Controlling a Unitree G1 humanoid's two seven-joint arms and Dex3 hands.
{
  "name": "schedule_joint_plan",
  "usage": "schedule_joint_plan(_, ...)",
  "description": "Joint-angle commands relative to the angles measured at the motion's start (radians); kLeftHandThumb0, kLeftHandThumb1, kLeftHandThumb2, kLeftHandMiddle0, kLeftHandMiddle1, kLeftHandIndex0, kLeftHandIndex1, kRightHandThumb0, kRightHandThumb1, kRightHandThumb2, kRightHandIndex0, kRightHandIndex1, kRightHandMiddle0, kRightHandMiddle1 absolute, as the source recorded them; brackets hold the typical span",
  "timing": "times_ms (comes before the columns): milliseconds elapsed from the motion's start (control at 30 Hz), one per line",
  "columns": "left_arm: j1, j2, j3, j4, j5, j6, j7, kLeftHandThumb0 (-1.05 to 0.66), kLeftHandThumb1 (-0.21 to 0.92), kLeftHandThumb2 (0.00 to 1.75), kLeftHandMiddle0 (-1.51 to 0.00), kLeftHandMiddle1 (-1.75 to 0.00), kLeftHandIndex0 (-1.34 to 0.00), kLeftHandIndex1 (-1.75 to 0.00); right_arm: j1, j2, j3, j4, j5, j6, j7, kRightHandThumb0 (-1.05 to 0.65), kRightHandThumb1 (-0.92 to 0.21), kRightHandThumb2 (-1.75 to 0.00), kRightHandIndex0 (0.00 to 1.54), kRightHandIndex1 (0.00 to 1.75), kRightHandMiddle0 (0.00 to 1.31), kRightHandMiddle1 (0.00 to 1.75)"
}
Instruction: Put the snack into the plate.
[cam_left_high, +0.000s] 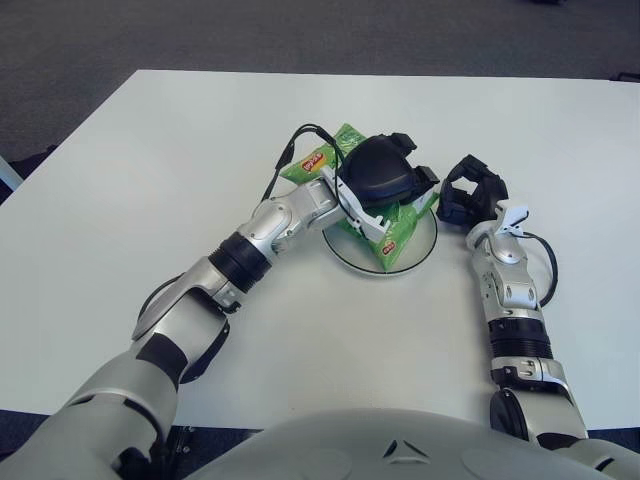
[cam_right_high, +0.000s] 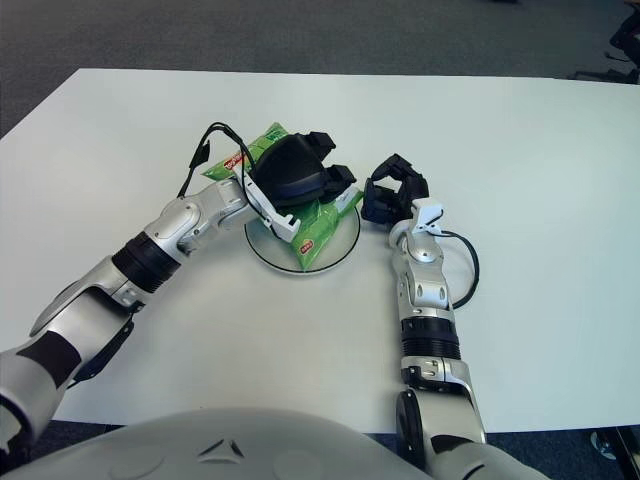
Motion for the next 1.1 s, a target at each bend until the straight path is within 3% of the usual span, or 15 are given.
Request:
schedule_joint_plan(0,0.057,-0.013,-0.049,-0.003,0.061,0.027,0.038,0.54,0.13,1.54,-0.76,-1.75,-0.95,-1.75,0.073,0.039,-0.001,0.028,-0.003,0.048,-0.029,-0.50,-0.25,-1.39,1.24,1.75,0.67,1.75)
schedule_joint_plan(167,0.080,-0.018,-0.071,-0.018,0.099,0.050,0.084,0.54,0.13,1.54,-0.76,-1.75,-0.96,-1.75,0.067,0.035,0.009,0.030,-0.035,0.071,-0.078,-0.51,-0.24,-1.41,1.24,1.75,0.68,1.75)
schedule_joint_plan(400,0.107,0.013,-0.083,-0.157,0.124,0.063,-0.016,0.54,0.14,1.53,-0.76,-1.75,-0.95,-1.75,0.061,0.011,0.038,0.044,-0.081,0.055,-0.081,-0.52,-0.23,-1.42,1.25,1.75,0.69,1.75)
schedule_joint_plan(667,0.099,0.039,-0.099,-0.191,0.170,0.052,-0.048,0.53,0.16,1.51,-0.74,-1.75,-0.90,-1.75,0.058,0.008,0.041,0.057,-0.096,0.031,-0.080,-0.52,-0.23,-1.43,1.24,1.75,0.69,1.75)
schedule_joint_plan(733,0.100,0.052,-0.105,-0.203,0.188,0.045,-0.056,0.21,0.07,1.58,-0.81,-1.75,-0.77,-1.65,0.056,0.009,0.040,0.064,-0.101,0.024,-0.087,-0.52,-0.23,-1.43,1.24,1.75,0.69,1.75)
schedule_joint_plan(867,0.113,0.061,-0.105,-0.213,0.187,0.043,-0.077,0.04,0.25,1.39,-0.57,-1.75,-0.55,-1.72,0.052,0.012,0.036,0.078,-0.105,0.015,-0.099,-0.52,-0.21,-1.44,1.24,1.75,0.70,1.75)
schedule_joint_plan(1067,0.156,0.070,-0.065,-0.286,0.120,0.054,-0.173,0.00,0.41,1.21,-0.43,-1.75,-0.42,-1.73,0.032,0.008,0.022,0.123,-0.102,0.006,-0.105,-0.53,-0.19,-1.48,1.26,1.75,0.72,1.75)
